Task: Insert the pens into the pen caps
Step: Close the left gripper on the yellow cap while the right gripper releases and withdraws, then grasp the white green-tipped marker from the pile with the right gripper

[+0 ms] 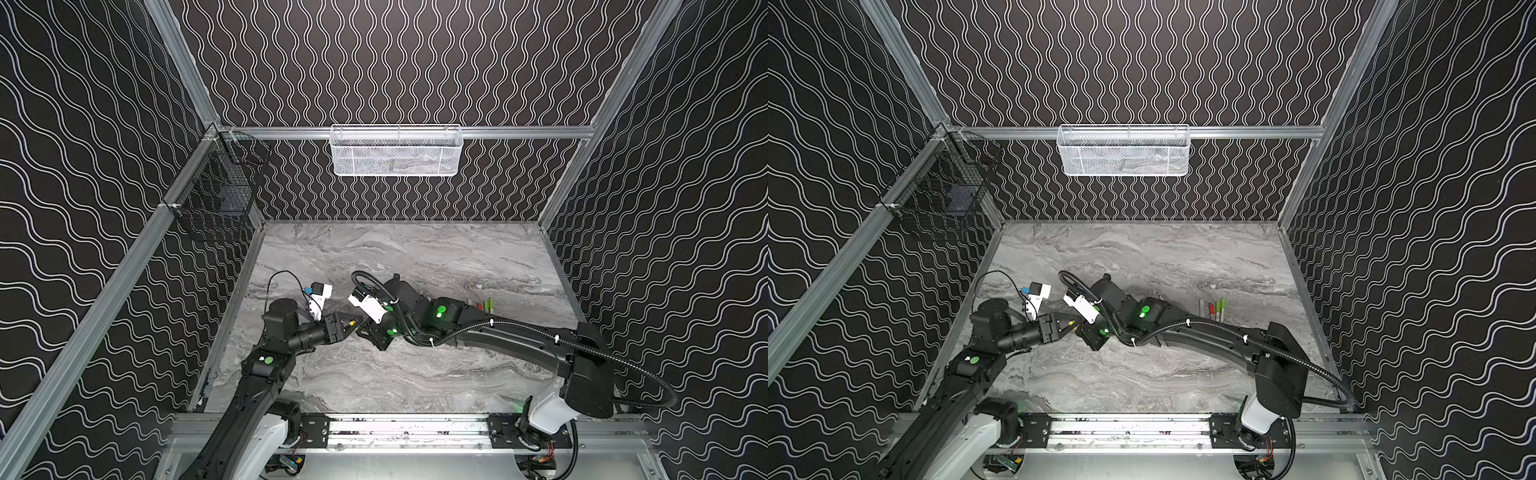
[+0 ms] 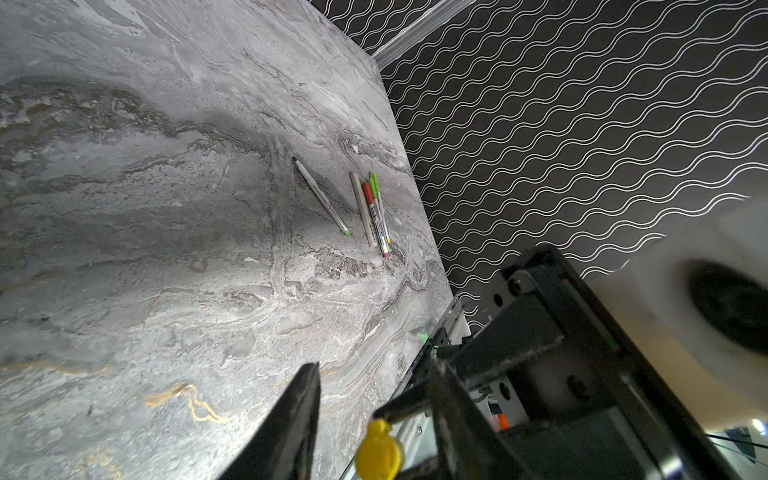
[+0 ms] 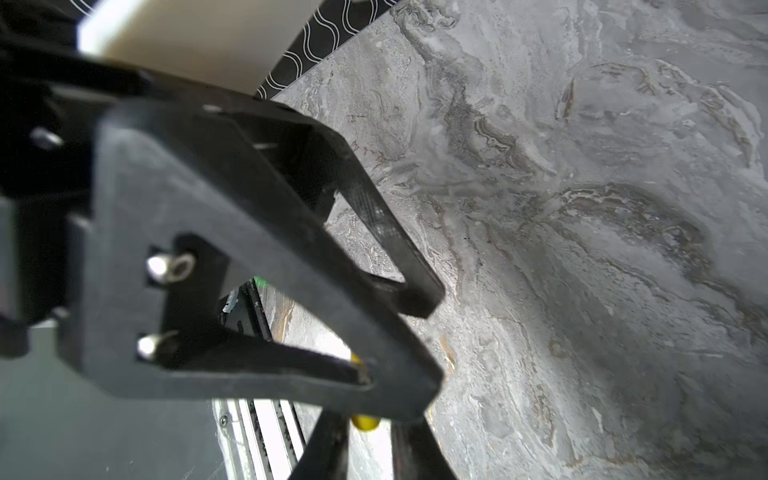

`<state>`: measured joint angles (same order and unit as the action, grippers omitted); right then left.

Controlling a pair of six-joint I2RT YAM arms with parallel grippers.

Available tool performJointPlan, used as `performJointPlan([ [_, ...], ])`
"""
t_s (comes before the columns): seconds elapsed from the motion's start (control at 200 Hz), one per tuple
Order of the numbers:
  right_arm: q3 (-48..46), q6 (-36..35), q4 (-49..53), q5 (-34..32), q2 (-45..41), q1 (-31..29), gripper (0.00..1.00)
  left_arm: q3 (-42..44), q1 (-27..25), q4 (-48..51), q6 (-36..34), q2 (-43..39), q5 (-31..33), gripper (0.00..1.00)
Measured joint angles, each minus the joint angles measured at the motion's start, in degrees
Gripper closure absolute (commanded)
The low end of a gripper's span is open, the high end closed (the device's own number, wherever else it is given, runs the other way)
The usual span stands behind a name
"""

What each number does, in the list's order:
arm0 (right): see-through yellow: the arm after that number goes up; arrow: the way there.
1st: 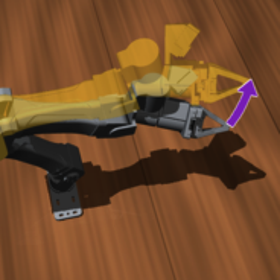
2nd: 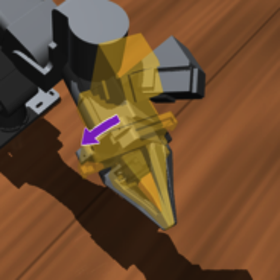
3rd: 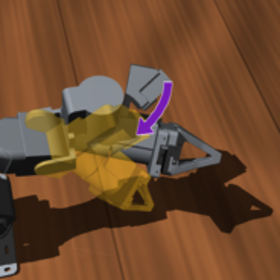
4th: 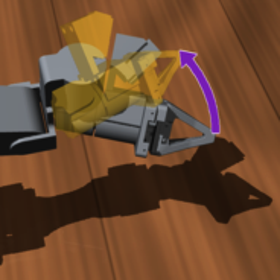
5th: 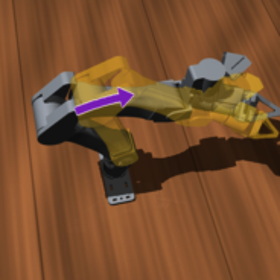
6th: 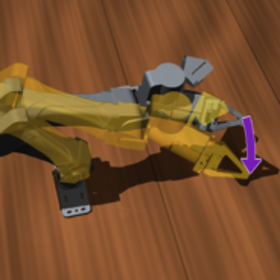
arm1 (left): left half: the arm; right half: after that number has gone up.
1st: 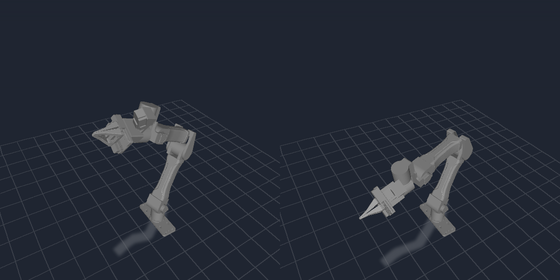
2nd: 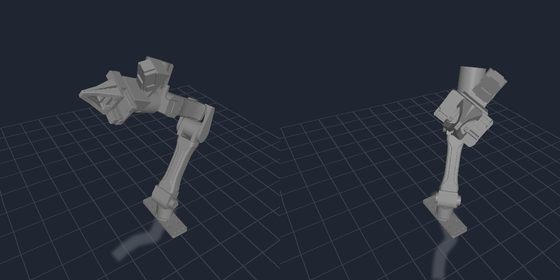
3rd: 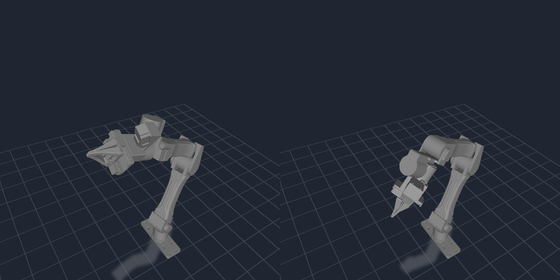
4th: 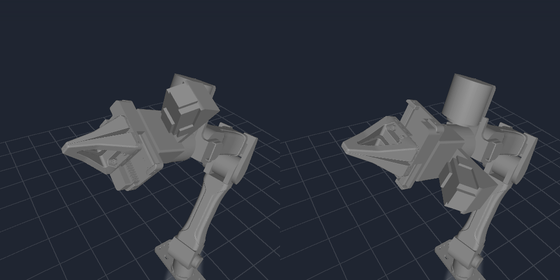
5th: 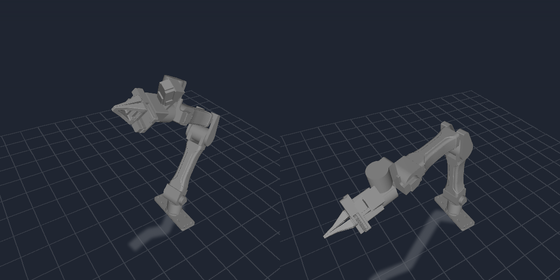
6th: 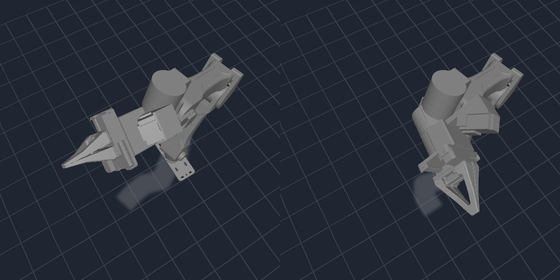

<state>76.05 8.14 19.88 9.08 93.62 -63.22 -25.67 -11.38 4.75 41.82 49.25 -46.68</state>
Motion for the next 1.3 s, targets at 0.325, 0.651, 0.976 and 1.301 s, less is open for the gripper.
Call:
performJointPlan([
  [0.325,-0.1,0.2,0.0,-0.5,0.0,-0.4,0.77,0.2,0.0,0.0,0.0,0.0,0.0,0.86],
  [0.651,-3.0,3.0,-1.1,2.2,0.5,2.9,0.54,-0.5,0.0,1.3,-0.3,-0.8,1.9,0.90],
  [0.976,-16.3,4.2,0.5,-0.9,-5.3,19.5,0.41,-1.4,0.0,3.5,-1.6,-0.5,3.3,0.90],
  [1.301,-15.4,-0.3,6.5,-13.6,4.9,27.6,0.40,-1.7,0.0,4.2,-1.7,-1.0,3.2,0.90],
])
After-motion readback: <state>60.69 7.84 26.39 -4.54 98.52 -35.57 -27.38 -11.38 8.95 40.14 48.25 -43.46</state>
